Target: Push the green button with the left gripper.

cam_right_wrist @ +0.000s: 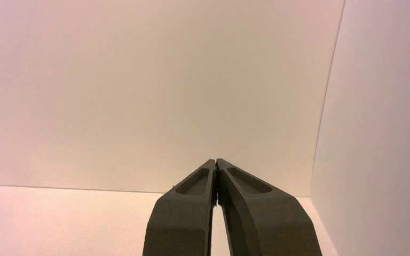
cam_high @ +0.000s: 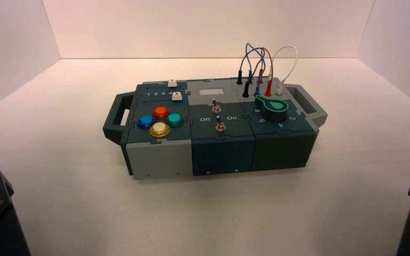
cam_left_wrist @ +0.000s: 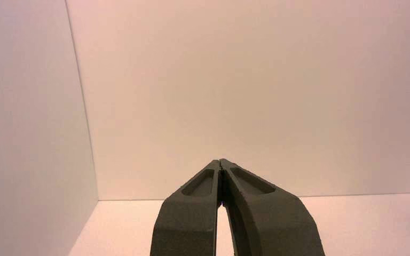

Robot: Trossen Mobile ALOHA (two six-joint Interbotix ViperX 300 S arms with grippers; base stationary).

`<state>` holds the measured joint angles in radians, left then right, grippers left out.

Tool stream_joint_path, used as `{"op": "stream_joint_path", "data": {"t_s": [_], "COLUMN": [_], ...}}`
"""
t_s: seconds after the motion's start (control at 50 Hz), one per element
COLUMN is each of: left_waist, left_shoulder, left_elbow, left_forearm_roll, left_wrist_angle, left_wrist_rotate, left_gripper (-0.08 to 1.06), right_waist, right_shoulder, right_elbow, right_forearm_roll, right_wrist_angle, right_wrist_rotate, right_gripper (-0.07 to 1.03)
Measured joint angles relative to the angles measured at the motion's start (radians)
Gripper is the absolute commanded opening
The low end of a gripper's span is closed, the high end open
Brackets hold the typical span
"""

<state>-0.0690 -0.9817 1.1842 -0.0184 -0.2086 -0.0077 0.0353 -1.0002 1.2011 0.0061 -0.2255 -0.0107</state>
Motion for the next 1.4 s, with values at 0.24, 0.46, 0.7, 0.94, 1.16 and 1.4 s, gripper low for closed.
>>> {"op": "stream_joint_path", "data": {"t_s": [0.24,0.46,0.7,0.94,1.16,1.4], "left_waist": [-0.008,-0.029,-0.117,-0.152,-0.184,-0.295], "left_shoulder": [-0.002,0.0,0.052,0.129,0.161,0.198], "left_elbow": [0.0,-0.011,-0.089,-0.158,-0.19,-0.244], "left_forearm_roll": [0.0,-0.002,-0.002,0.0,-0.002,-0.028], "left_wrist_angle": [0.02,0.074,0.247,0.391,0.489,0.638], "left_wrist_rotate": [0.002,0.002,0.003,0.02,0.02,0.008], "left_gripper": [-0.03,-0.03,-0.03,-0.03,-0.03,-0.03], "right_waist": [0.0,0.003,0.089,0.184,0.272,0.324], "right_shoulder": [0.002,0.002,0.051,0.158,0.225,0.307], "right_elbow": [0.0,0.0,-0.038,-0.086,-0.127,-0.212], "right_forearm_roll": [-0.002,-0.002,0.002,0.025,0.066,0.094], "right_wrist_angle": [0.02,0.063,0.215,0.38,0.526,0.723], "right_wrist_rotate": [-0.002,-0.002,-0.002,-0.002,-0.002,-0.012], "right_gripper": [-0.02,-0.02,-0.02,-0.02,-0.02,-0.02]}}
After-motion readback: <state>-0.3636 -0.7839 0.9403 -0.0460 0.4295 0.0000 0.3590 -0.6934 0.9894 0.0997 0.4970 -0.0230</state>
